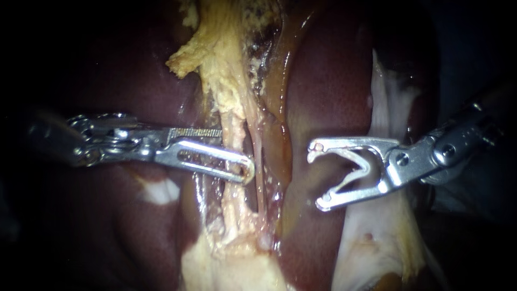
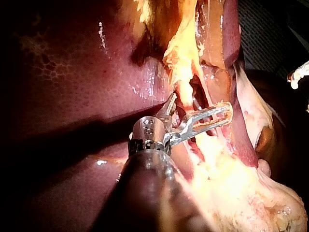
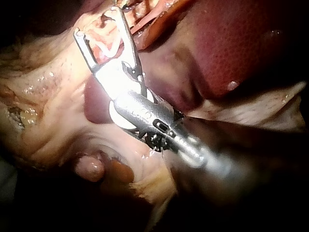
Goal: Grabbing gallbladder
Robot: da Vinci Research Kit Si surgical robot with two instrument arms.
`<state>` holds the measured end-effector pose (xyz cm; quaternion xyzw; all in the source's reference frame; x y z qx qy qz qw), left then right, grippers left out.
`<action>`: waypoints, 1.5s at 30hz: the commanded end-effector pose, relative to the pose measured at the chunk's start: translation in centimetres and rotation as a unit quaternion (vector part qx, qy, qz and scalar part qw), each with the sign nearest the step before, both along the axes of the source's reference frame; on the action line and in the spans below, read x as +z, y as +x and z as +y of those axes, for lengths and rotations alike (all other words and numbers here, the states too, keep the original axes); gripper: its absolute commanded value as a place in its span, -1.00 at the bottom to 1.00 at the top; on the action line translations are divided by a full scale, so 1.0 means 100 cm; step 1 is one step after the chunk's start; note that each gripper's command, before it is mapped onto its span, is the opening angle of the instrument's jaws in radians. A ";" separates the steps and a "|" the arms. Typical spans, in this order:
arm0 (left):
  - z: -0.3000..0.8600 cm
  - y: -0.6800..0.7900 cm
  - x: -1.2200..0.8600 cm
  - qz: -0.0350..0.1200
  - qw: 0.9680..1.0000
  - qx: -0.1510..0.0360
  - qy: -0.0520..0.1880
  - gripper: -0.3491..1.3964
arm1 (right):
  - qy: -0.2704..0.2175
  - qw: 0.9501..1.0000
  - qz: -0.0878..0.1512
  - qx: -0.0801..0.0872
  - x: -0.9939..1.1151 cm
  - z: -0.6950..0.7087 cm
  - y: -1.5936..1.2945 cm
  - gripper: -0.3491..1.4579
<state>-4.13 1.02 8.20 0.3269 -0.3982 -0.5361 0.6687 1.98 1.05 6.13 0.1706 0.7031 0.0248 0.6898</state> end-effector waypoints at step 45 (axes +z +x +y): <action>0.0090 0.0078 -0.0178 0.008 0.982 -0.049 -0.180 0.52 | 0.000 1.000 0.000 0.000 -0.0001 -0.0001 -0.0001 -0.12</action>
